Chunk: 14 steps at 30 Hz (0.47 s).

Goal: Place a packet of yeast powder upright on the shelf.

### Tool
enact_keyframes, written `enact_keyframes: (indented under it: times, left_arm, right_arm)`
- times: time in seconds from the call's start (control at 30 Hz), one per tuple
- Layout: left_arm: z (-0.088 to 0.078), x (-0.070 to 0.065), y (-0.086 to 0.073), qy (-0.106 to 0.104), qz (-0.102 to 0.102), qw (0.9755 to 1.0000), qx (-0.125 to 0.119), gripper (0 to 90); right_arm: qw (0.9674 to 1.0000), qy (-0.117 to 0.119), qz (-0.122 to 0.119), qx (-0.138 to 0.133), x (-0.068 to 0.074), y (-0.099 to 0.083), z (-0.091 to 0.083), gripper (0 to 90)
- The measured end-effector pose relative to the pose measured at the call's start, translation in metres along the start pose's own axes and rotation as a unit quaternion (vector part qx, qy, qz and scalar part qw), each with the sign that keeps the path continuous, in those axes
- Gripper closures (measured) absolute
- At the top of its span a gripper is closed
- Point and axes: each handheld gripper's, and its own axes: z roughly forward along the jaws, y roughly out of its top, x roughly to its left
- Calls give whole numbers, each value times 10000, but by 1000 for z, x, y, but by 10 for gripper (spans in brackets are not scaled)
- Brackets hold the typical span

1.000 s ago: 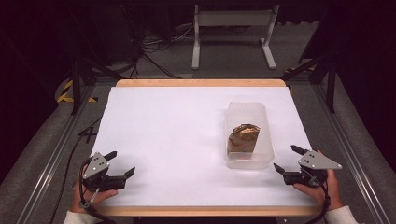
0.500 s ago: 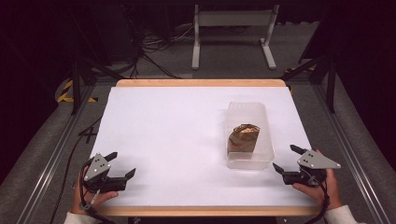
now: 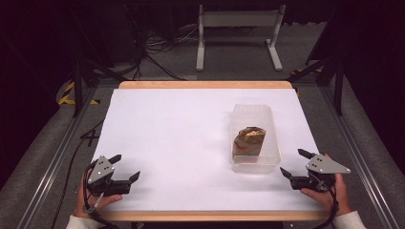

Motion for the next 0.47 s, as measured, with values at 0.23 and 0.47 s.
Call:
enact_keyframes:
  times: [0.23, 0.47]
  left_arm:
    - [-1, 0, 0, 16, -14, 10000, -11, 107]
    - [0, 0, 0, 34, -28, 10000, -37, 107]
  right_arm:
    - [10000, 3, -2, -1, -1, 0, 1, 122]
    - [10000, 8, 8, 0, -2, 0, 2, 122]
